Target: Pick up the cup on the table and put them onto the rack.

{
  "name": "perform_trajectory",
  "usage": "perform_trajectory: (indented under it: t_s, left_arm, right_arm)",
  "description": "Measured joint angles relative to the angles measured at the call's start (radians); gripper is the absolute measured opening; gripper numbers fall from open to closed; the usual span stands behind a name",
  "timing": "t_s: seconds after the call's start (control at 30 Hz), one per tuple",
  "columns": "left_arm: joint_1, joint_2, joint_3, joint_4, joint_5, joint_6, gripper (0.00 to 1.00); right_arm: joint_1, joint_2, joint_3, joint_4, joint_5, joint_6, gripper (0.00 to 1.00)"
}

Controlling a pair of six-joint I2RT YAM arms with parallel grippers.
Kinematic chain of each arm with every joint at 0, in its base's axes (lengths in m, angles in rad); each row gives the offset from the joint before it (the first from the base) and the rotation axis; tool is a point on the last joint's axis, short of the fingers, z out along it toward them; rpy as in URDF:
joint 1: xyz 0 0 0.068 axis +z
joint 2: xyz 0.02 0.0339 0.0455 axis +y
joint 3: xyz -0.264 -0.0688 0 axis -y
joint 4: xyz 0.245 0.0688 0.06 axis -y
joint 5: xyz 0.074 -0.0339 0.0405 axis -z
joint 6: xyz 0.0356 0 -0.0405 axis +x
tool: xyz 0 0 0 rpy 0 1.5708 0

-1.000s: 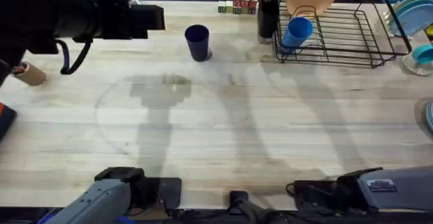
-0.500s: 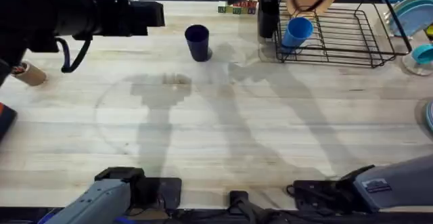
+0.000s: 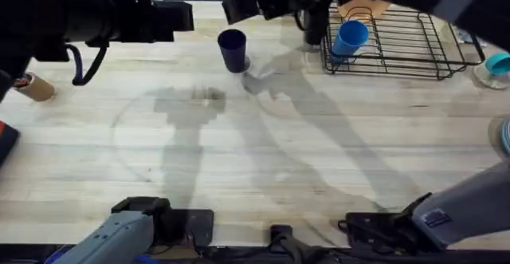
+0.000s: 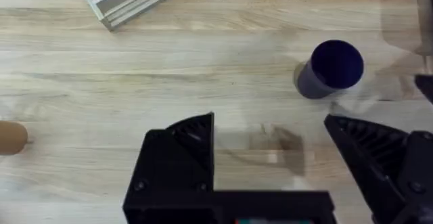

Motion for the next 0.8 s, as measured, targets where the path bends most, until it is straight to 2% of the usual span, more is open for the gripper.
perform_trajectory:
  t_s: [0.2,0.57,0.7,0.73,0.8]
  left_arm:
    - [0.0,0.0,0.0,0.0,0.0,0.0,0.993]
    - [0.0,0.0,0.0,0.0,0.0,0.0,0.993]
    - [0.0,0.0,0.0,0.0,0.0,0.0,0.993]
    - [0.0,0.0,0.0,0.0,0.0,0.0,0.993]
    - [0.0,0.0,0.0,0.0,0.0,0.0,0.993]
  right_arm:
    - [0.0,0.122,0.0,0.115,0.005,0.032,0.992]
    - [0.0,0.252,0.0,0.156,0.012,0.088,0.992]
    - [0.0,0.297,0.0,0.176,0.012,0.128,0.889]
    - [0.0,0.3,0.0,0.177,0.013,0.134,0.778]
    - [0.0,0.302,0.0,0.177,0.012,0.14,0.496]
